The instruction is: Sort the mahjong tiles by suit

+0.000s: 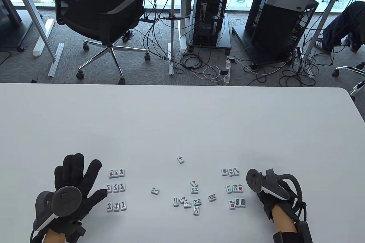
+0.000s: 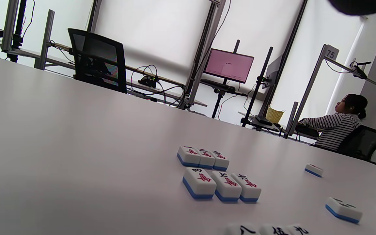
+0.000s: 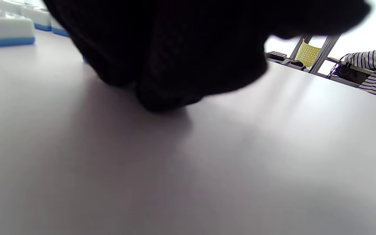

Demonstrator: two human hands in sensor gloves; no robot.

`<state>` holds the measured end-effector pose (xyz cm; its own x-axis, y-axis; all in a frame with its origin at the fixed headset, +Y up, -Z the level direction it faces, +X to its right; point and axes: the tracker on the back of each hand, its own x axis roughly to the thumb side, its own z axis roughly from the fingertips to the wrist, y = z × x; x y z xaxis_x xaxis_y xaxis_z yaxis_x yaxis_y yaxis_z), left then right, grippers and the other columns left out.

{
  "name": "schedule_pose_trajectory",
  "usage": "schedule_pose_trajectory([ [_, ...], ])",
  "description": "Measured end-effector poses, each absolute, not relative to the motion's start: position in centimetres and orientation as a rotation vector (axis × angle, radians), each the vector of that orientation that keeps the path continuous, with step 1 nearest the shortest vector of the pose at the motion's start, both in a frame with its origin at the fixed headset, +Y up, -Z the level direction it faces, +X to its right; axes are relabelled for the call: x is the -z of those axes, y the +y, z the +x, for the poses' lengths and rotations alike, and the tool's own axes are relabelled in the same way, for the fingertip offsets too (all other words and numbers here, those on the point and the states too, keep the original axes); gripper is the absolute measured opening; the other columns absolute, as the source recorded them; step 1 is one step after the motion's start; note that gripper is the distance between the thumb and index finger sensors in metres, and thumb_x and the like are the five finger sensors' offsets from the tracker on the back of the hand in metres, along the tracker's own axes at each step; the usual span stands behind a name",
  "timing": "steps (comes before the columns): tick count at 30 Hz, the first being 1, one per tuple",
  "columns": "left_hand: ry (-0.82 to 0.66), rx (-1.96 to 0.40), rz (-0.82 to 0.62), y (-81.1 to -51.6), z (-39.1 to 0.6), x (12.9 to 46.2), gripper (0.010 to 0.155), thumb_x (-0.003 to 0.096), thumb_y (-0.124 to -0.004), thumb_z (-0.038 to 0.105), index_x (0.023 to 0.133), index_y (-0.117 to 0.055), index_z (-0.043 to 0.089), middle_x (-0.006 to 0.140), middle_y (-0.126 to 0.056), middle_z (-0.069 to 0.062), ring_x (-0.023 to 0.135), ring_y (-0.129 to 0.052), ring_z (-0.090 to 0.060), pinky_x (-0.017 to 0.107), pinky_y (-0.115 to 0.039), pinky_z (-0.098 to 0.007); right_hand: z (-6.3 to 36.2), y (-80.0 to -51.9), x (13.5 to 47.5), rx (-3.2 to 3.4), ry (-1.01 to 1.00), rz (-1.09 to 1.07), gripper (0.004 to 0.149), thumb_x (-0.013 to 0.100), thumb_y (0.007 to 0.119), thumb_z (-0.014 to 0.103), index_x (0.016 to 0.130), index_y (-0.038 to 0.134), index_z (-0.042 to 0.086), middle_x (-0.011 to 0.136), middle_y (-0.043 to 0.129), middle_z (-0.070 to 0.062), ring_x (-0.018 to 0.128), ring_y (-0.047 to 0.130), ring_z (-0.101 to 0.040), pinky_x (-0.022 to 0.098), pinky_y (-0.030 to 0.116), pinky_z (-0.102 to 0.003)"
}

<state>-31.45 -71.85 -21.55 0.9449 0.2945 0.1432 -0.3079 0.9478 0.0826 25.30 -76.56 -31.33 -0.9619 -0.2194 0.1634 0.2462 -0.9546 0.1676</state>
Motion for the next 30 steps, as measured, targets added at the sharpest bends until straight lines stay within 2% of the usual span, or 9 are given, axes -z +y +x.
schedule_pose_trajectory([
  [6,-0.13,-0.311,0.109,-71.8,-31.5,21.5,0.085,0.0388,-0.062,0.076,0.107,-0.018,0.05,0.107,0.017,0.016,0.107,0.018,-0.015,0.076,0.001,-0.054,24.6,-75.5,31.5,2.785,-0.394,-0.12,0.063,0.041,0.084,0.031,0.099,0.063,0.015,0.058,0.096,-0.005,0.027,0.095,-0.018,0.019,0.085,-0.029],
  [10,-0.132,-0.319,0.118,-71.7,-31.5,21.4,0.084,0.039,-0.062,0.076,0.107,-0.018,0.051,0.107,0.017,0.016,0.107,0.018,-0.015,0.077,0.002,-0.054,22.1,-73.3,31.6,2.75,-0.255,-0.202,0.064,0.041,0.084,0.032,0.099,0.064,0.015,0.056,0.097,-0.005,0.026,0.095,-0.018,0.018,0.085,-0.029],
  [15,-0.141,-0.319,0.121,-71.7,-31.5,21.4,0.085,0.039,-0.062,0.076,0.107,-0.018,0.05,0.107,0.017,0.016,0.107,0.018,-0.015,0.077,0.001,-0.054,15.1,-71.5,31.5,2.835,-0.148,-0.47,0.063,0.041,0.084,0.035,0.098,0.067,0.014,0.054,0.098,-0.005,0.024,0.095,-0.018,0.017,0.084,-0.029],
  [19,-0.148,-0.318,0.122,-71.6,-31.4,21.3,0.084,0.039,-0.062,0.076,0.107,-0.018,0.05,0.107,0.017,0.016,0.107,0.018,-0.015,0.077,0.001,-0.054,8.6,-71.5,30.9,2.857,-0.154,-0.729,0.062,0.042,0.082,0.037,0.097,0.068,0.014,0.053,0.098,-0.006,0.023,0.094,-0.018,0.015,0.084,-0.029],
  [25,-0.157,-0.325,0.126,-71.6,-31.4,21.3,0.084,0.039,-0.062,0.076,0.107,-0.018,0.051,0.107,0.017,0.016,0.107,0.018,-0.015,0.077,0.001,-0.054,-0.8,-73.3,29.7,2.772,-0.221,-1.065,0.06,0.042,0.08,0.04,0.094,0.072,0.013,0.049,0.099,-0.005,0.019,0.093,-0.018,0.013,0.083,-0.028],
  [30,-0.161,-0.332,0.133,-71.5,-31.4,21.2,0.084,0.0389,-0.062,0.076,0.107,-0.018,0.051,0.107,0.017,0.016,0.107,0.018,-0.015,0.077,0.001,-0.054,-5.5,-75.1,29.6,2.687,-0.281,-1.113,0.061,0.04,0.081,0.042,0.091,0.075,0.01,0.046,0.099,-0.006,0.016,0.093,-0.018,0.011,0.082,-0.028],
])
